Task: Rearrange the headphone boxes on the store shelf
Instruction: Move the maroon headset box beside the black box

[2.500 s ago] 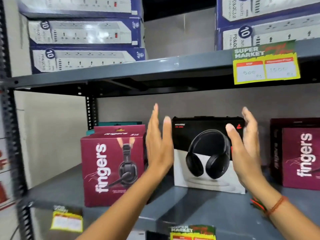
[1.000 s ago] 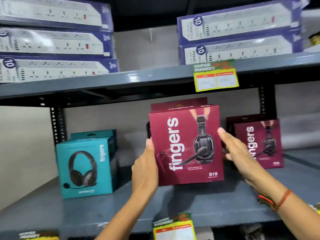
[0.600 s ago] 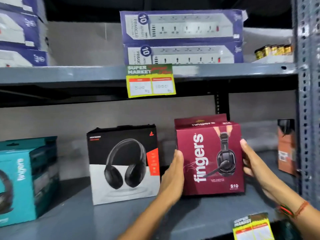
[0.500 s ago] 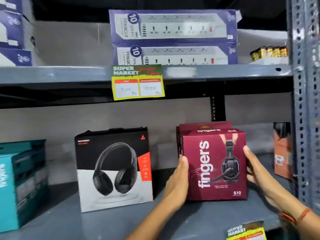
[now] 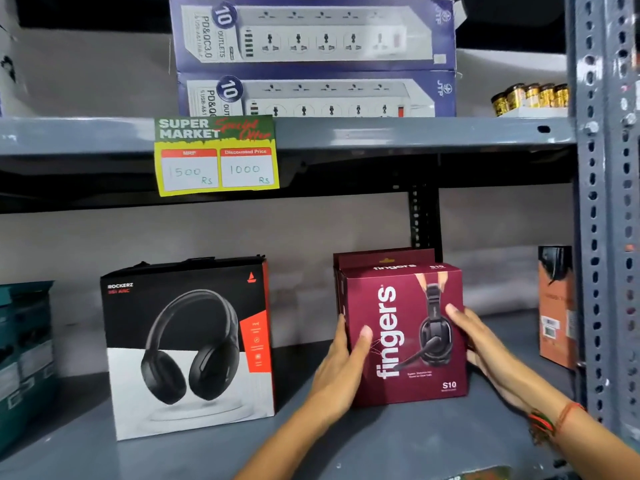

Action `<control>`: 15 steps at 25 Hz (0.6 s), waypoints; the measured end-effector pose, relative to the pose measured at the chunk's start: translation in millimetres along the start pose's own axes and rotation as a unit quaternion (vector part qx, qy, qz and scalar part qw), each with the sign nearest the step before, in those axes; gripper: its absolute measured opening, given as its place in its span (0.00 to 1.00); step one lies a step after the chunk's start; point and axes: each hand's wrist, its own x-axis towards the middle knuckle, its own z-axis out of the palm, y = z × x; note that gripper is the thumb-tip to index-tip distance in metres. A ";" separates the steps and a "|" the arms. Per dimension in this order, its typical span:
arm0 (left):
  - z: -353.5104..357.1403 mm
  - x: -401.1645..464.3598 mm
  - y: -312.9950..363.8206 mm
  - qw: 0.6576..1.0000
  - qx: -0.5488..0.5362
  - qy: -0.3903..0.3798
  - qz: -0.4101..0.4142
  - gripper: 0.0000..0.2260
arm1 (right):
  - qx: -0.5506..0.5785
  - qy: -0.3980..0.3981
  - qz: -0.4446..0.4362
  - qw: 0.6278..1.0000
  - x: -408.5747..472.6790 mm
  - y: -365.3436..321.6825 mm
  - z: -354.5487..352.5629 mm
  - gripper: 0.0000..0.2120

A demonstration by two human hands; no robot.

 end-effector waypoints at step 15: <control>-11.2 32.5 -43.4 0.996 0.005 -0.075 -0.041 0.50 | -0.013 -0.139 0.058 0.988 25.7 38.5 -10.7 0.42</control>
